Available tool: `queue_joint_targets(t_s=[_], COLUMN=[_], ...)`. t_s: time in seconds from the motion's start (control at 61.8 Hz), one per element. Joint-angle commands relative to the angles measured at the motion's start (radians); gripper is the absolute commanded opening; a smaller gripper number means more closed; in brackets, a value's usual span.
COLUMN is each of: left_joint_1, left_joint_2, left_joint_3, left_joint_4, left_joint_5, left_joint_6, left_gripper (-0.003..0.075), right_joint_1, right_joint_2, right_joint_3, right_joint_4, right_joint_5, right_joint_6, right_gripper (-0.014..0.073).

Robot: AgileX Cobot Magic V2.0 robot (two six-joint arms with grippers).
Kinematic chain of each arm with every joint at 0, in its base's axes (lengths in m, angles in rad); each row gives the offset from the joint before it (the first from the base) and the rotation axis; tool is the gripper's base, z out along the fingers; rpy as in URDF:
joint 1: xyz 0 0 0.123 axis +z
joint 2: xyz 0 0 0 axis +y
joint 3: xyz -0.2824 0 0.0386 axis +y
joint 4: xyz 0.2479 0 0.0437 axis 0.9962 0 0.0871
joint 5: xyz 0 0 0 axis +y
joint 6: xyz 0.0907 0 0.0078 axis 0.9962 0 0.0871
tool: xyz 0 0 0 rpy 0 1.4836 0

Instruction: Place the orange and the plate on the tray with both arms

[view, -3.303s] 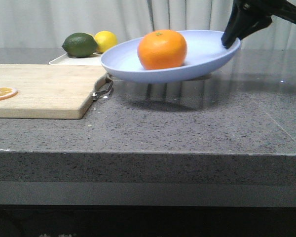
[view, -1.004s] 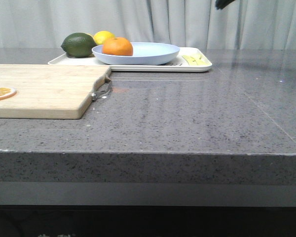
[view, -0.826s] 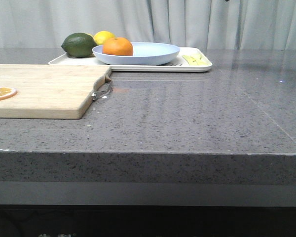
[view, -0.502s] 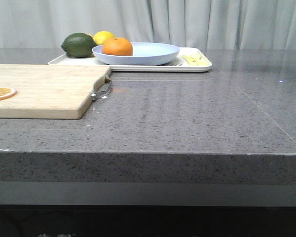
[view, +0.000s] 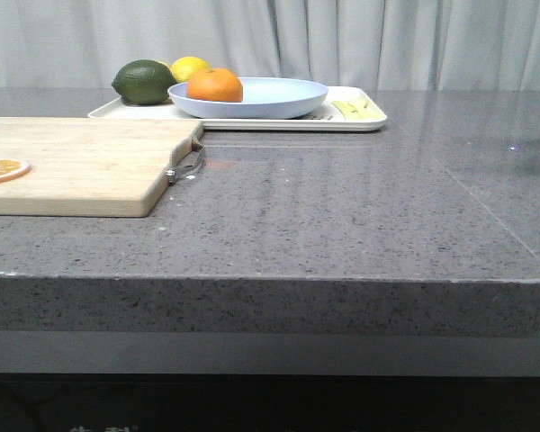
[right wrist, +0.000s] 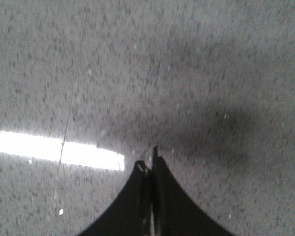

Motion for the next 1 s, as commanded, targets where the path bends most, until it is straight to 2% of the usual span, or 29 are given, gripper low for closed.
queue_joint_targets(t_s=[0.0,0.437,0.68,0.988], left_joint_1=[0.002,0.002,0.002,0.002], left_joint_2=[-0.017,-0.017,-0.017,-0.017], left_joint_3=[-0.025,-0.025,-0.025,-0.025], left_joint_4=[-0.001,-0.001,-0.001,-0.001], left_joint_5=[-0.089,-0.089,-0.089,-0.089], left_joint_6=[-0.008,-0.008,-0.008,-0.008], left_gripper=[-0.0018,-0.0018,-0.0018,-0.0018], right_joint_1=[-0.005,-0.005,-0.003,-0.003], right_joint_2=[-0.138,-0.684,-0.995,-1.338], right_joint_3=[0.121,0.729,0.983,1.258], right_joint_4=[-0.014,-0.014,-0.014,-0.014], right_joint_5=[-0.059,-0.492,-0.738,-0.951], right_joint_6=[-0.018,-0.054,-0.054,-0.053], right_gripper=[-0.0068,-0.0068,-0.0068,-0.0068])
